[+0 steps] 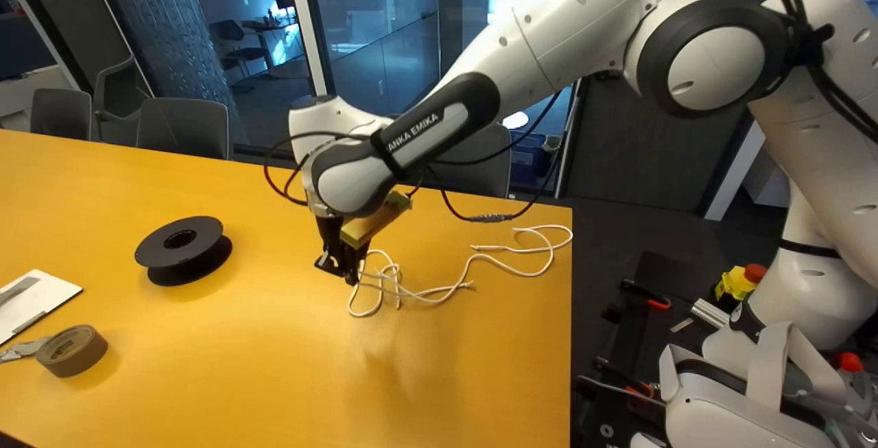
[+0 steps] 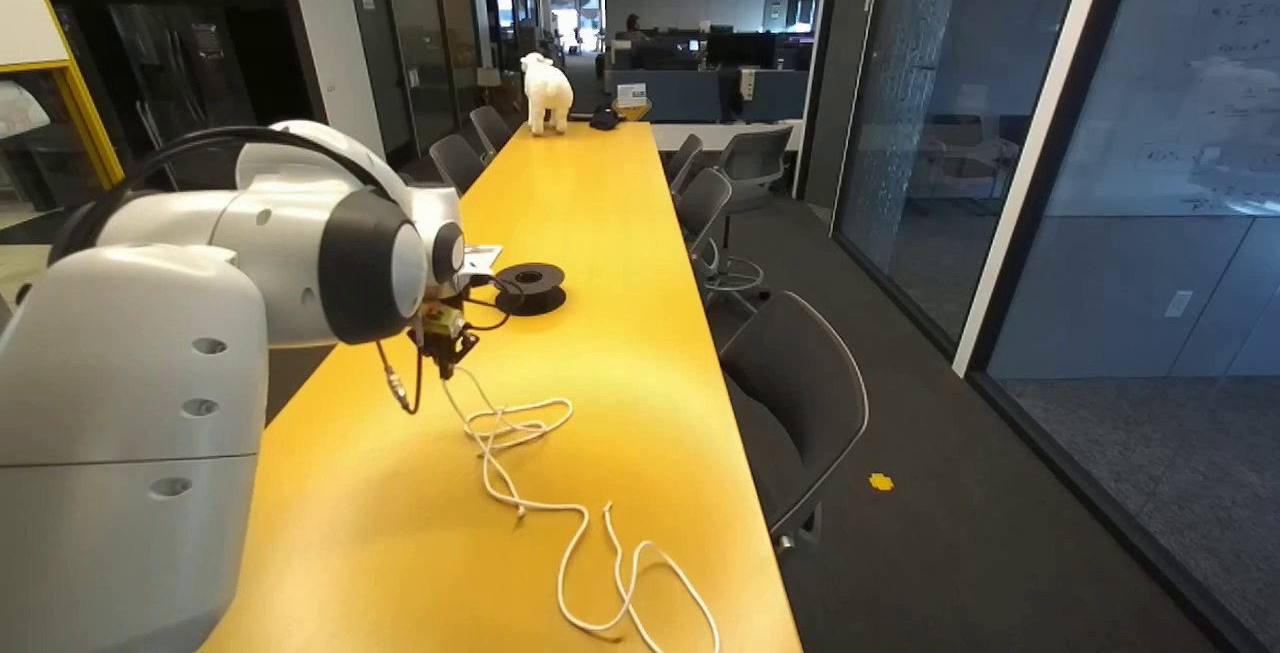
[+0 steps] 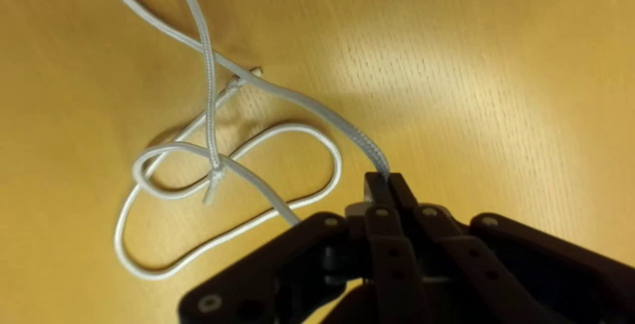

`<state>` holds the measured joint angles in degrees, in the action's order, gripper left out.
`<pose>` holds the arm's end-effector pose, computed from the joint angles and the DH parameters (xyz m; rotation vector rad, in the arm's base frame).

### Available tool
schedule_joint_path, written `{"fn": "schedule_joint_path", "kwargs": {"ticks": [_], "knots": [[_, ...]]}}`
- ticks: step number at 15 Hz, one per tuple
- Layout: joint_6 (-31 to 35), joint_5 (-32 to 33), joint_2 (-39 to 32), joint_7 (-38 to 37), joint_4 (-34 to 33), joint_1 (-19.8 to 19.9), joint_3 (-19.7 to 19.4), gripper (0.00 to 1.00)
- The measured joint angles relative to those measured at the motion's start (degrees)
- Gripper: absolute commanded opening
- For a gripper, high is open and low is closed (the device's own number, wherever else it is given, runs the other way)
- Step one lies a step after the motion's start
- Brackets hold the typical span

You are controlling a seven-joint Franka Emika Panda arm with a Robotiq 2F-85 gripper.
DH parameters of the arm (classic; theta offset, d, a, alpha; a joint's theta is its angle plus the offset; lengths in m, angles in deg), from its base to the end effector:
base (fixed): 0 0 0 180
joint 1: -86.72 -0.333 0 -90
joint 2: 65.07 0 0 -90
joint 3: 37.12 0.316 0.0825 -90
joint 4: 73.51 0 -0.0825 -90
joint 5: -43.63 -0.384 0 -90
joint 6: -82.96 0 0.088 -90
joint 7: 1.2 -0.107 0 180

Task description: Untangle the ropes on the table

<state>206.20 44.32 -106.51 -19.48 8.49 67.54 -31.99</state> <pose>0.6655 0.2866 0.2667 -3.0928 -0.1386 0.0287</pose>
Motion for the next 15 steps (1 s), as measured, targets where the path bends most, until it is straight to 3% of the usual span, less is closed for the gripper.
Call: {"fn": "schedule_joint_path", "kwargs": {"ticks": [4,10,15], "knots": [[-3.12,0.82,9.39,-5.37,0.92,-0.05,-1.22,0.01],[-3.85,5.92,23.21,-19.06,2.82,-1.29,-1.72,0.01],[-5.0,12.64,29.35,-28.7,3.17,-2.21,0.16,0.01]]}}
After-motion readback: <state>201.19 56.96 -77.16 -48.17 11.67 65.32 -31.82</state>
